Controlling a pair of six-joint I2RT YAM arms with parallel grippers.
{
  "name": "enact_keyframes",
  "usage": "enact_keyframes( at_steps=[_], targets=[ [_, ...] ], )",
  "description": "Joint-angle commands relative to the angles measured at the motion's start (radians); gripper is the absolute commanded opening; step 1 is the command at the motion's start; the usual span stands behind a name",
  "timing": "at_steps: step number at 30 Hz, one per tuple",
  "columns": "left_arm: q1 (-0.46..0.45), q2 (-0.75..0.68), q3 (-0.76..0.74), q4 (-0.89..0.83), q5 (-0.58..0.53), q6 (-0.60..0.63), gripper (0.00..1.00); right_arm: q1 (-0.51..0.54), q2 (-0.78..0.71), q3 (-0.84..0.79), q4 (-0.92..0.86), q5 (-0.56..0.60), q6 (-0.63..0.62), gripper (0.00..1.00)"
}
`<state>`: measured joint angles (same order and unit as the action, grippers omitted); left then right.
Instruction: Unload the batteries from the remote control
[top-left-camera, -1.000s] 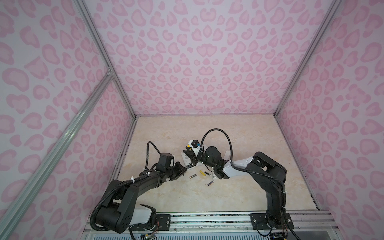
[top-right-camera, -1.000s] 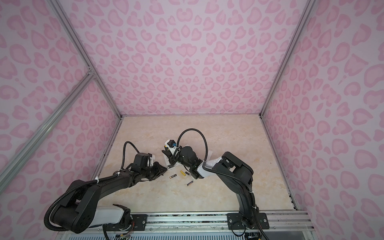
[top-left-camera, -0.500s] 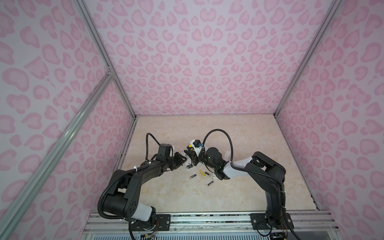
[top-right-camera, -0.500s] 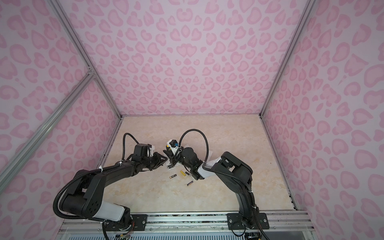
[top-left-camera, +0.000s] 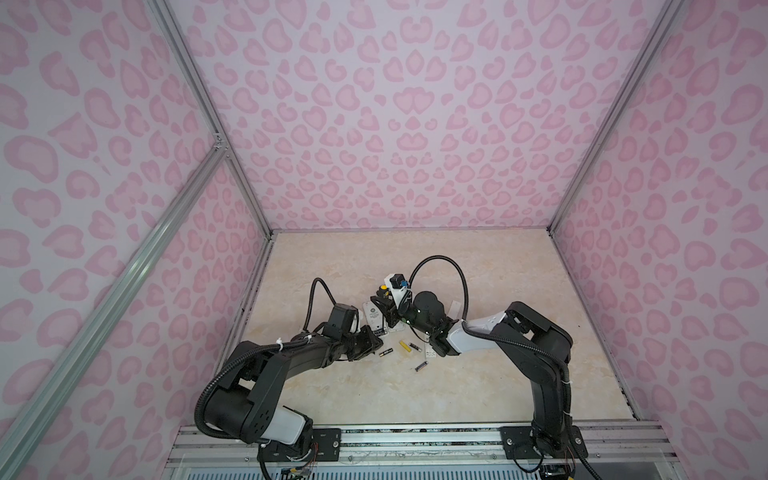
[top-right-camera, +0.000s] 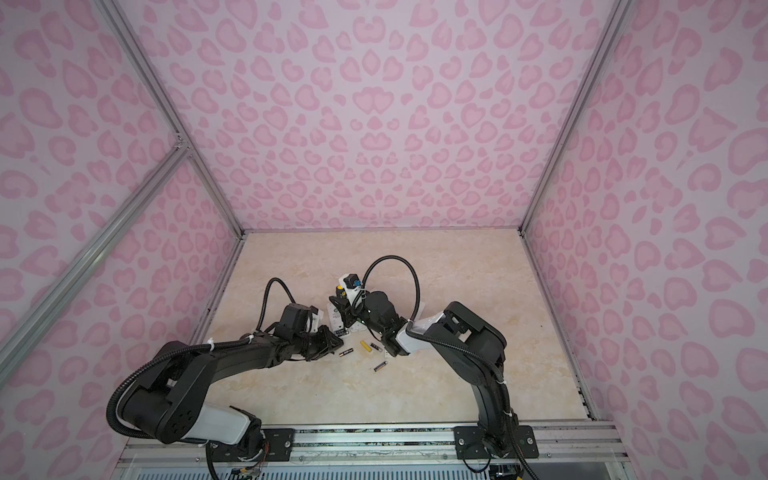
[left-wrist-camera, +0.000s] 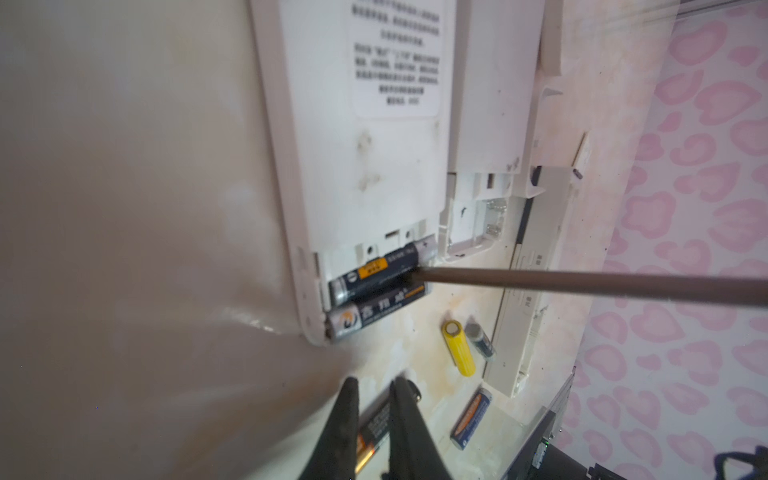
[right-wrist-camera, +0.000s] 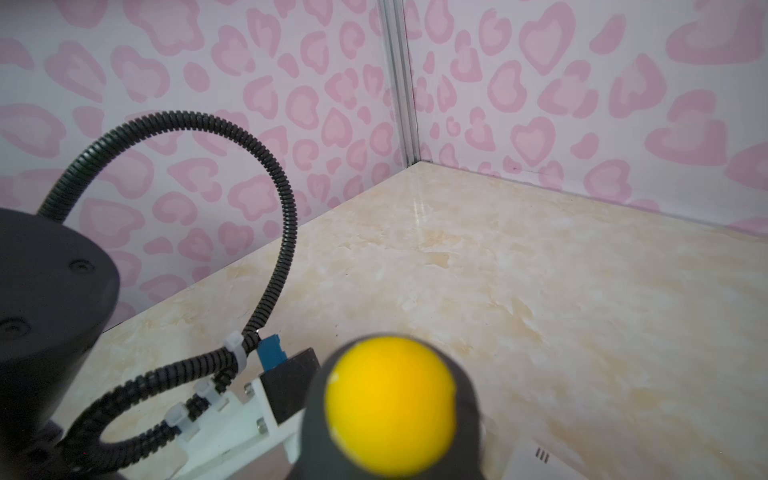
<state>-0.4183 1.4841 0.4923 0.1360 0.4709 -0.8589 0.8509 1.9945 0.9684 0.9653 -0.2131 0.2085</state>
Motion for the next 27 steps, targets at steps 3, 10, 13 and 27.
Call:
enact_keyframes(
  at_steps=[3, 10, 13, 27],
  targets=[
    [-0.004, 0.02, 0.015, 0.011, -0.05, -0.007, 0.17, -0.003, 0.013, 0.06, -0.15, -0.022, 0.026, 0.0],
    [-0.004, 0.072, 0.045, 0.012, -0.058, -0.003, 0.12, -0.018, 0.018, 0.107, -0.259, -0.049, 0.06, 0.0],
    [-0.004, 0.079, 0.047, 0.013, -0.064, 0.003, 0.07, -0.028, 0.023, 0.118, -0.29, -0.057, 0.079, 0.0],
    [-0.004, 0.064, 0.036, 0.005, -0.075, 0.017, 0.04, -0.064, 0.013, 0.182, -0.439, -0.068, 0.124, 0.0]
  ],
)
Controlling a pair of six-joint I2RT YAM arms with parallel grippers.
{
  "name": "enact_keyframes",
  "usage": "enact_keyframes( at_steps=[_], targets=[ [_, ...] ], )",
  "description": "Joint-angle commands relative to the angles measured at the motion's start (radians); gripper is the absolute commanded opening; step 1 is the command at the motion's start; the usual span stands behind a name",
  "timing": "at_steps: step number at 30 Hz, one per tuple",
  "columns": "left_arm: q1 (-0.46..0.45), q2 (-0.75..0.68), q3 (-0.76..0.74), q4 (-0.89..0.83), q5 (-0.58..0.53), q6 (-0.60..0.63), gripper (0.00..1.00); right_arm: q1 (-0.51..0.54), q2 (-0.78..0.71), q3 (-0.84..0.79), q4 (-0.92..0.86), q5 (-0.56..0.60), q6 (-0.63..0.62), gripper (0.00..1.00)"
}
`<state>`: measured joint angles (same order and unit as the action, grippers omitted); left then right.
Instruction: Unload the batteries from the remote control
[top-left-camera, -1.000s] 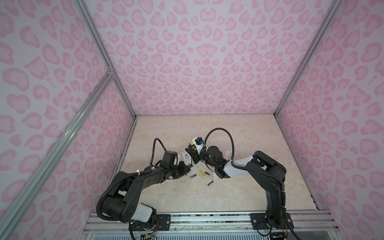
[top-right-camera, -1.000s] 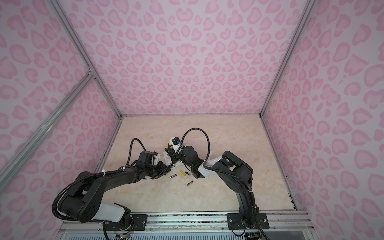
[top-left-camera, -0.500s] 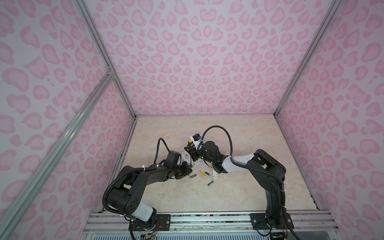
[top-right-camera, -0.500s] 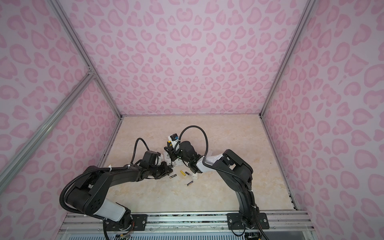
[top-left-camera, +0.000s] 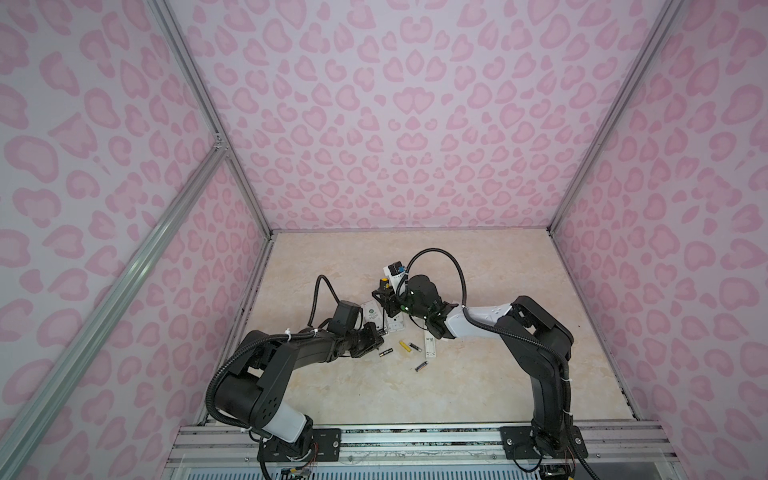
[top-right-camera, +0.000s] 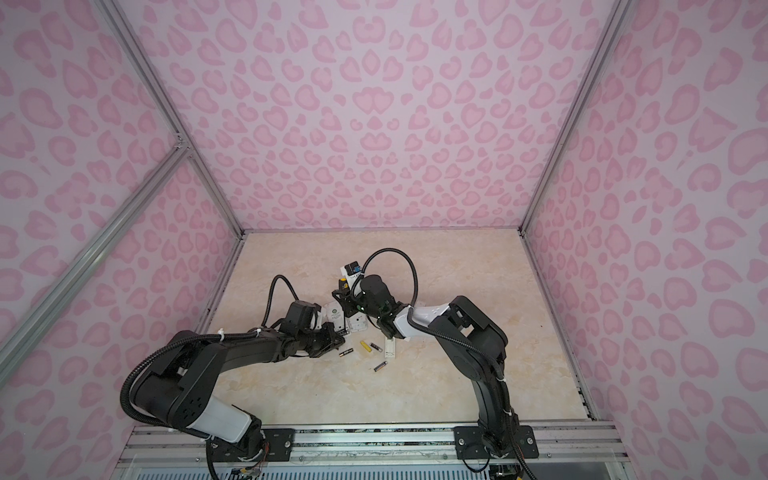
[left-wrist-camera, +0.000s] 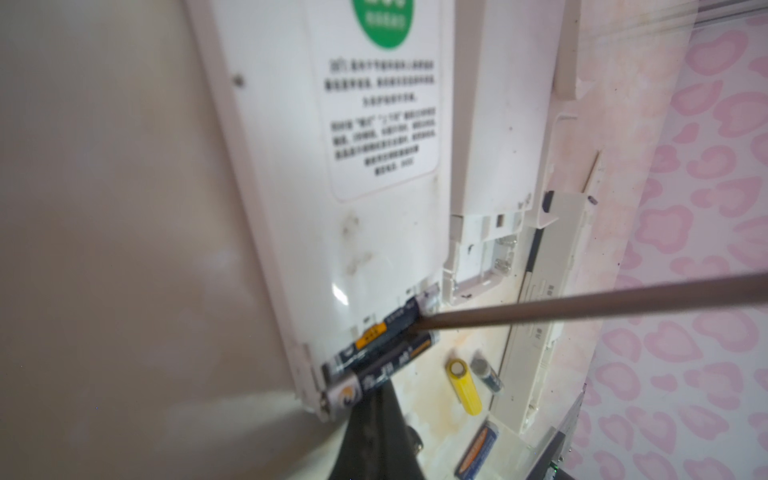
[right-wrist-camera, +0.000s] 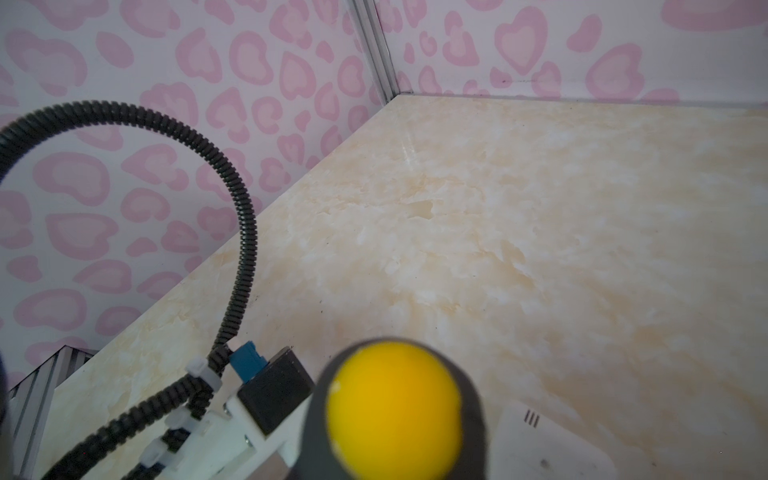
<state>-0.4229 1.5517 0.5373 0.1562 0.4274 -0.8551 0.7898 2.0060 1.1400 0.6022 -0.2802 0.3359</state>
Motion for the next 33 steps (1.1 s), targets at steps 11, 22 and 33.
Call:
enact_keyframes(
  at_steps=[11, 22, 33],
  targets=[
    [0.002, -0.016, -0.015, -0.023, -0.049, 0.034, 0.04, -0.003, 0.061, 0.15, -0.237, -0.055, 0.003, 0.0],
    [0.016, -0.018, -0.015, -0.022, -0.052, 0.047, 0.04, -0.011, 0.112, 0.223, -0.317, -0.046, 0.011, 0.0],
    [0.022, -0.033, -0.014, -0.033, -0.049, 0.058, 0.04, -0.014, 0.11, 0.252, -0.319, -0.044, 0.018, 0.0]
  ],
)
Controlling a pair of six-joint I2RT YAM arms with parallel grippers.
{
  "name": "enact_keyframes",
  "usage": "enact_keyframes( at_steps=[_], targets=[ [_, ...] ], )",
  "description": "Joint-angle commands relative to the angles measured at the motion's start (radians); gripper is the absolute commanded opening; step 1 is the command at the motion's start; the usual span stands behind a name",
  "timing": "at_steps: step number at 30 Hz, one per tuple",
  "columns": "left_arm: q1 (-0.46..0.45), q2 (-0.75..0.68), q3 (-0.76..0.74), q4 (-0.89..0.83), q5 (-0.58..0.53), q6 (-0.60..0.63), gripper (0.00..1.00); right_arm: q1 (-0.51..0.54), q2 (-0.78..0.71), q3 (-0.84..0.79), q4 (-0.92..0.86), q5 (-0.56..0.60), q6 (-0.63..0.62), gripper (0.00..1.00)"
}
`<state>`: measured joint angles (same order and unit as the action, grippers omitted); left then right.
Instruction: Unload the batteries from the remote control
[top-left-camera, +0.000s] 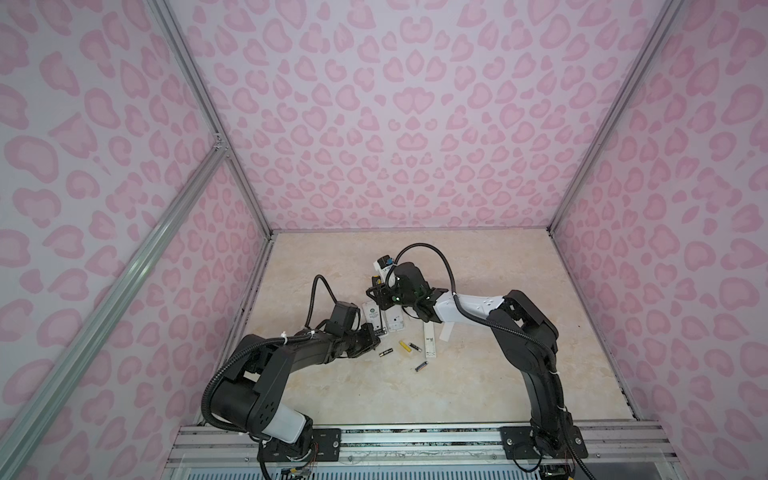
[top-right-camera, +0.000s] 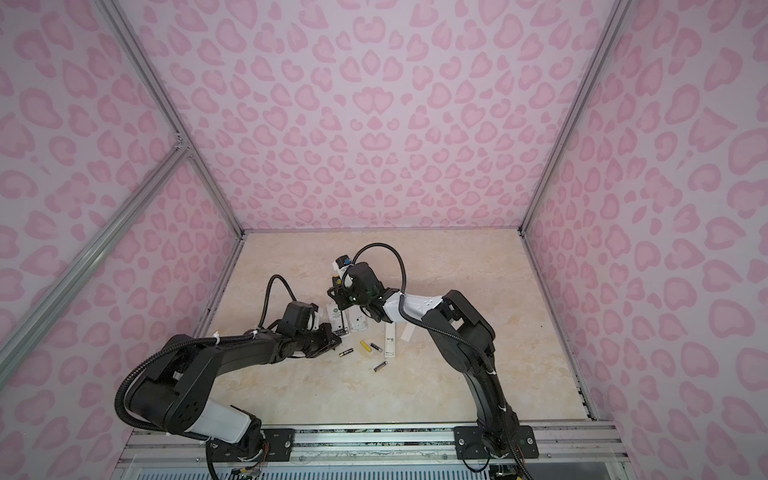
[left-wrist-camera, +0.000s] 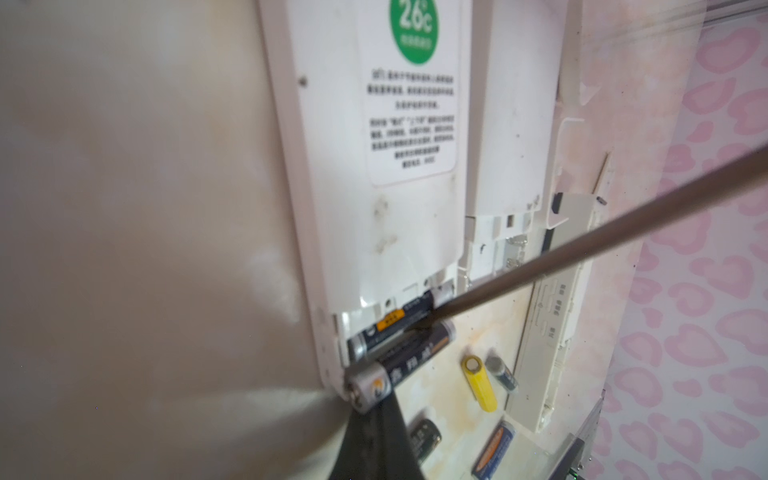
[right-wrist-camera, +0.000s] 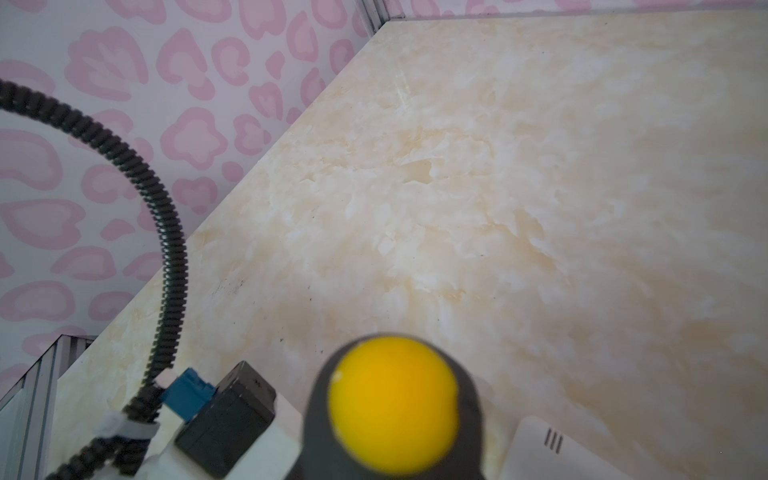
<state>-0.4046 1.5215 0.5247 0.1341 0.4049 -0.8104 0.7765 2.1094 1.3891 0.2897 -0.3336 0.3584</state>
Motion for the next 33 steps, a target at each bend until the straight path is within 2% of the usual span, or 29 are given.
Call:
enact_keyframes(
  at_steps=[1, 14, 25, 33],
  targets=[
    [0.004, -0.002, -0.003, -0.009, -0.025, 0.012, 0.04, -0.001, 0.006, 0.004, -0.002, 0.009, 0.0, 0.0],
    [0.004, -0.018, -0.012, -0.014, -0.033, 0.013, 0.04, 0.003, -0.068, -0.117, 0.166, 0.059, 0.016, 0.0],
    [0.007, -0.014, -0.019, -0.007, -0.035, 0.013, 0.04, 0.009, -0.065, -0.104, 0.151, 0.05, -0.004, 0.0],
    [0.007, -0.011, -0.022, -0.006, -0.037, 0.014, 0.04, 0.001, -0.032, -0.059, 0.088, 0.024, 0.032, 0.0]
  ],
)
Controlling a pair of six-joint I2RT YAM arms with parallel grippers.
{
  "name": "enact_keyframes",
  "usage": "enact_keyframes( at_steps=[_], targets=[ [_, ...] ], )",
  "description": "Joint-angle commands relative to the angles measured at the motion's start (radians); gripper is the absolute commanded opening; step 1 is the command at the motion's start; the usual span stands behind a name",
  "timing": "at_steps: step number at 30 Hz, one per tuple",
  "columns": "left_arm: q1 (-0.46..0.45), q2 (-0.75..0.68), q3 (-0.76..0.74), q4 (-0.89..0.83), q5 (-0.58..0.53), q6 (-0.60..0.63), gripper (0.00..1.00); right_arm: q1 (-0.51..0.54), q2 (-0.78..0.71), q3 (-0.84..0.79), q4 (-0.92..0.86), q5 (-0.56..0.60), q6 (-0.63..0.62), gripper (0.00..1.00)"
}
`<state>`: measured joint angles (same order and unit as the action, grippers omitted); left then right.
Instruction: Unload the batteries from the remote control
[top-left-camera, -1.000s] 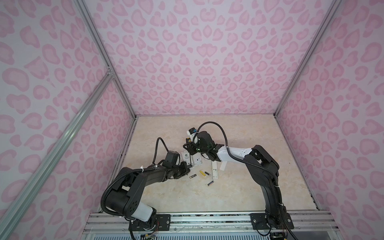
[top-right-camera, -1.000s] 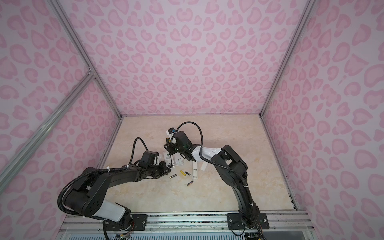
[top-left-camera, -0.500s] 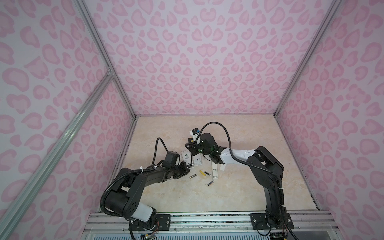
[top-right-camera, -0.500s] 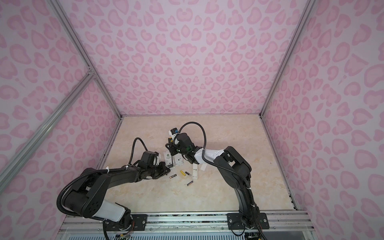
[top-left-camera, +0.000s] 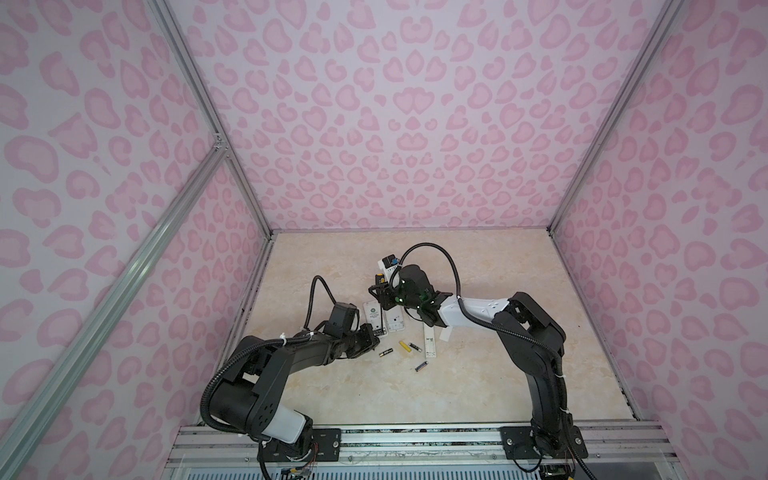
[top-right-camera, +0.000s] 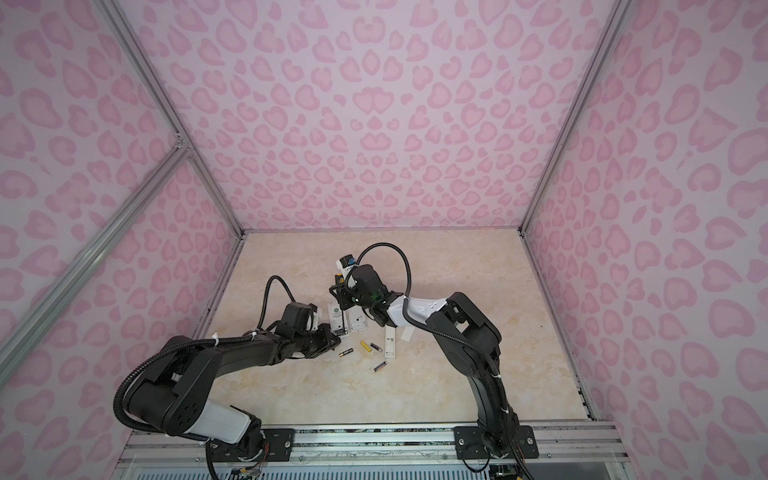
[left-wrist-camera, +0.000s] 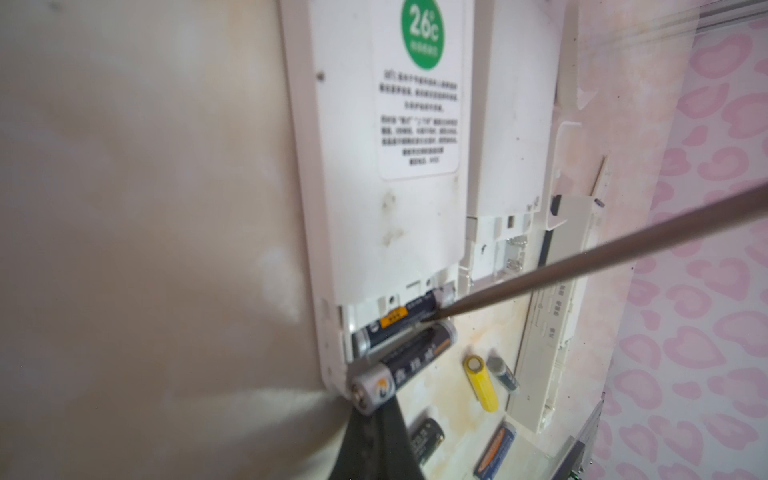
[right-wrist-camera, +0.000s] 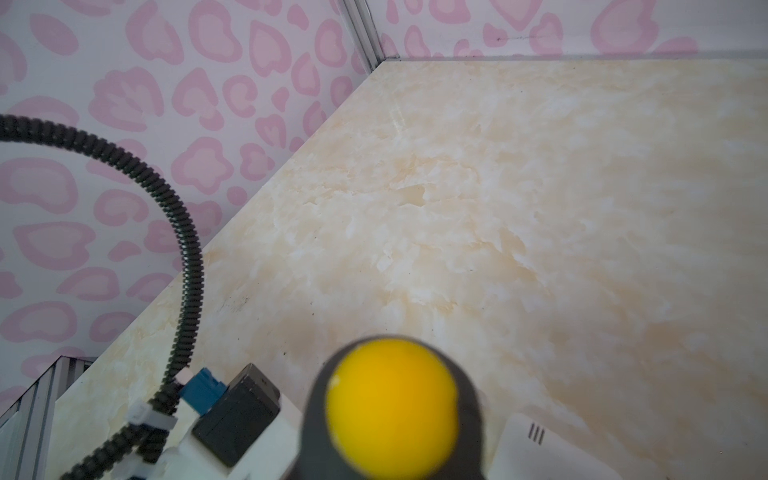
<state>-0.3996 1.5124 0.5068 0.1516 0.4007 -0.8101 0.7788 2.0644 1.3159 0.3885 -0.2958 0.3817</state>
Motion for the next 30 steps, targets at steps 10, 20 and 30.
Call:
enact_keyframes(
  at_steps=[10, 20, 30],
  targets=[
    [0.007, 0.007, -0.001, -0.023, -0.031, 0.018, 0.04, -0.007, 0.051, 0.088, -0.167, -0.036, 0.003, 0.0],
    [0.011, 0.016, 0.001, -0.023, -0.029, 0.024, 0.04, -0.012, 0.08, 0.149, -0.239, -0.065, 0.02, 0.0],
    [0.019, 0.017, 0.003, -0.024, -0.028, 0.027, 0.04, -0.027, 0.109, 0.194, -0.265, -0.104, 0.06, 0.0]
  ],
)
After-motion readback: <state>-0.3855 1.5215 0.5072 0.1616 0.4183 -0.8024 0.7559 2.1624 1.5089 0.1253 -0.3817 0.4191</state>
